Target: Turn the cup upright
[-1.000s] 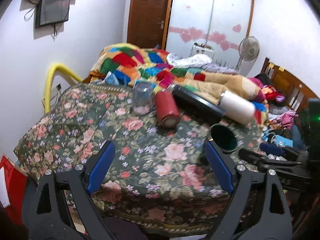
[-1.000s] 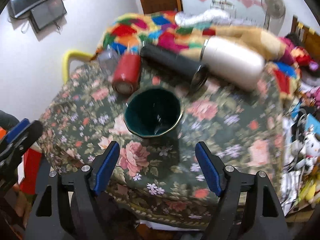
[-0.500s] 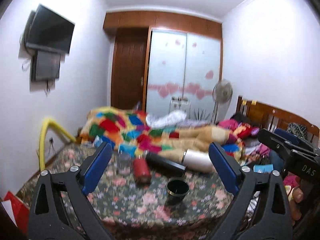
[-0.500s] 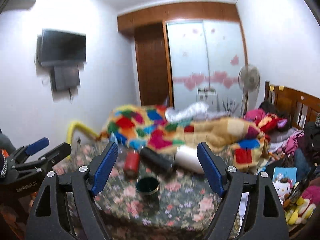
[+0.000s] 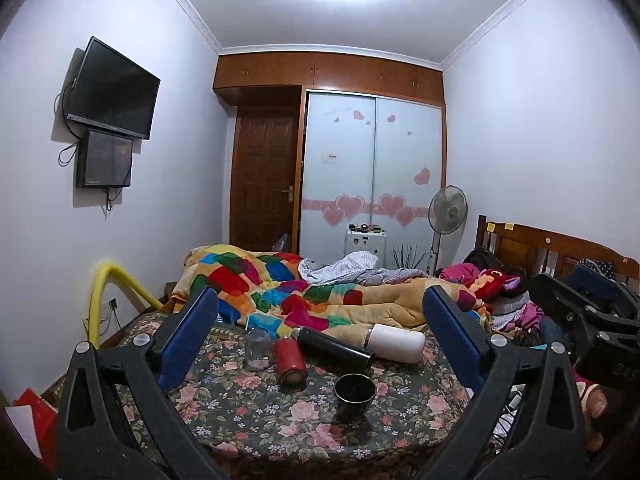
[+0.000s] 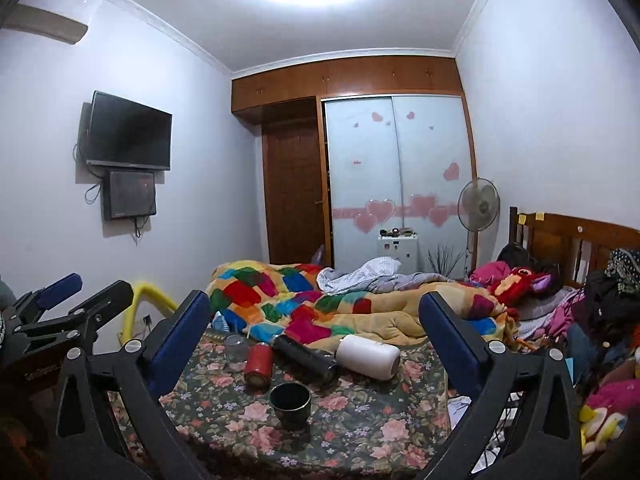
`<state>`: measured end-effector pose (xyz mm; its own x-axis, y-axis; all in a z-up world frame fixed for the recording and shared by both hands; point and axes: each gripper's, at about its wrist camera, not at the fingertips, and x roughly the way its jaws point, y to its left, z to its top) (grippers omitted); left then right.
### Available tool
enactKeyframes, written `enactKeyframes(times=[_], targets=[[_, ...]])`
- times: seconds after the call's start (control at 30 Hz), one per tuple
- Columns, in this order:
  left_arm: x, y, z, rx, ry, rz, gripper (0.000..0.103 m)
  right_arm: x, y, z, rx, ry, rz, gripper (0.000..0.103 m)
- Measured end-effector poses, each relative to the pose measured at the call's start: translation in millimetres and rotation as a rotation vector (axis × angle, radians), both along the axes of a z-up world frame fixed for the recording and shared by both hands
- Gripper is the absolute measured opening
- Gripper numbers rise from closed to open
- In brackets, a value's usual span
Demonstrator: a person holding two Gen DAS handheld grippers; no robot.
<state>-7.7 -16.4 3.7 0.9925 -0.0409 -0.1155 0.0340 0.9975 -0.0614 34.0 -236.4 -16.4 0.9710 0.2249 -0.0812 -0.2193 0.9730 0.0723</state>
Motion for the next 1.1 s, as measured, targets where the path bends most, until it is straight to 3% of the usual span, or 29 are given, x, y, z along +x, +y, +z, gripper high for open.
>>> enactKeyframes(times=[1.1], targets=[[-1, -10, -1, 0.050, 0.006, -0.008, 0.103, -3, -9, -8, 0.006, 0.062, 0.003, 0.103]])
